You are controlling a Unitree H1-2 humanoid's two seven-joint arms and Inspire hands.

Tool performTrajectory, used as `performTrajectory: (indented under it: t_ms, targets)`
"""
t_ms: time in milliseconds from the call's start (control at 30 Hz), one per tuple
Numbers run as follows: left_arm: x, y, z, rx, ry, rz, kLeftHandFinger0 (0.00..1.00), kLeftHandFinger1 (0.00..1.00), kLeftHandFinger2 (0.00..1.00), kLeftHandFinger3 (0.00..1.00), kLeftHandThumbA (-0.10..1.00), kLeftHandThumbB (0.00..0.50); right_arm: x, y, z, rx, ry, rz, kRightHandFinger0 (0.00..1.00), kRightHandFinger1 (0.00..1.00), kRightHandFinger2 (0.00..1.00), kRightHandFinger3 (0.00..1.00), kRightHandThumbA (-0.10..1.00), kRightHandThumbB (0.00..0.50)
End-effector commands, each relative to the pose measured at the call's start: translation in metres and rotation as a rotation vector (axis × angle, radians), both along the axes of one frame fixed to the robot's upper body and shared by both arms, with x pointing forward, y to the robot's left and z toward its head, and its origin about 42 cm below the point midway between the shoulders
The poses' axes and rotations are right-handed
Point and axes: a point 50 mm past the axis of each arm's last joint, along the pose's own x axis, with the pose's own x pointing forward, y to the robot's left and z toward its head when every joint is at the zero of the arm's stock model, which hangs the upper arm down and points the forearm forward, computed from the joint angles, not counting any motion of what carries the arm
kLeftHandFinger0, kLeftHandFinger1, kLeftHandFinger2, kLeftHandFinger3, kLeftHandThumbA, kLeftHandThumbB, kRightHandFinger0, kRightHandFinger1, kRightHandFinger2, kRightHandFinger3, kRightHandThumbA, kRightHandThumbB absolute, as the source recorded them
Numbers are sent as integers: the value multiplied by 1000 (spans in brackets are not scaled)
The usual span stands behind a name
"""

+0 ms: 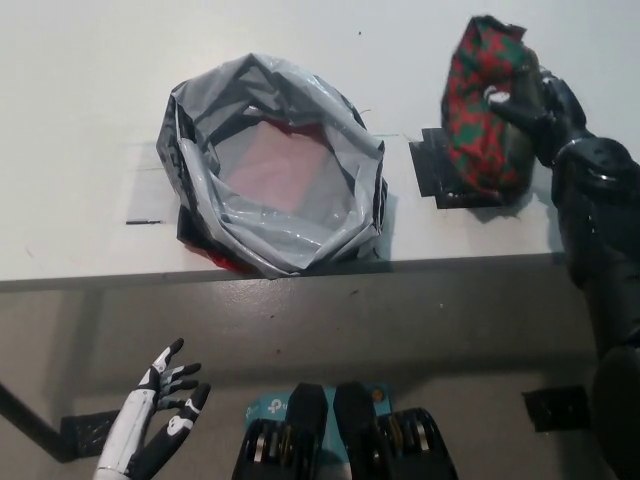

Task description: The robot uses its right hand to pick up a bag of coffee beans and puts it in the black plastic bag, then the robot grabs the top of the bag and lifts it.

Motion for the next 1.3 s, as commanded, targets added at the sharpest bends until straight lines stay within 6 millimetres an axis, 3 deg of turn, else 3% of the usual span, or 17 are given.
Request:
performTrajectory:
  t_ms: [0,33,67,133,200,233,367,400,467,500,567,600,800,900,1133,1233,1267]
  targets:
    - [3,0,10,15,-63,-40,662,773,835,1000,801,108,8,34,128,175,-231,162,0,125,664,582,-100,126]
    - [3,0,10,15,-63,-42,662,772,836,1000,799,106,7,36,133,168,-240,169,0,131,661,495,-100,121]
    - [2,1,10,16,-63,-43,662,772,837,1000,798,105,5,39,139,164,-250,181,0,161,675,493,-100,120]
    - [2,1,10,21,-63,-44,661,772,838,1000,796,104,1,43,147,160,-267,204,0,207,721,599,-100,119]
    - [2,1,9,23,-63,-43,663,781,850,1000,810,118,-4,54,165,177,-286,232,0,191,731,849,-100,111]
    - [2,0,9,22,-61,-42,664,784,854,1000,812,119,-6,56,169,182,-290,238,0,177,715,858,-100,111]
    - [1,1,9,24,-56,-39,675,814,900,1000,843,136,-12,65,184,144,-326,270,0,168,665,622,-100,117]
    - [1,1,9,23,-57,-38,675,816,905,1000,847,138,-15,71,196,110,-353,293,0,169,640,620,-100,135]
    - [1,1,10,24,-59,-38,671,813,905,1000,854,145,-16,75,203,102,-369,311,0,206,686,724,-100,141]
    - [1,2,10,30,-60,-39,669,816,909,1000,865,141,-17,81,210,101,-378,326,0,247,720,828,-100,156]
    - [1,2,10,28,-59,-40,670,817,912,1000,866,142,-18,85,214,93,-381,332,0,262,736,852,-100,163]
    - [0,2,9,21,-62,-42,668,817,912,1000,863,142,-19,92,217,85,-381,343,0,252,721,774,-100,159]
    - [0,2,7,33,-63,-54,665,812,912,1000,857,135,-21,123,213,38,-391,414,0,256,696,742,-100,156]
    - [0,2,7,47,-59,-53,664,806,908,1000,869,145,-22,143,206,-5,-386,441,0,317,749,760,-100,172]
    - [3,1,8,30,-68,-55,645,794,890,1000,873,161,-20,186,189,-27,-351,489,0,326,723,629,-100,196]
    - [3,0,8,34,-69,-57,645,794,889,1000,883,176,-23,195,184,-24,-322,477,0,345,767,763,-100,199]
    - [4,0,8,33,-68,-57,647,794,889,1000,886,183,-25,202,180,-6,-304,474,0,347,789,922,-100,197]
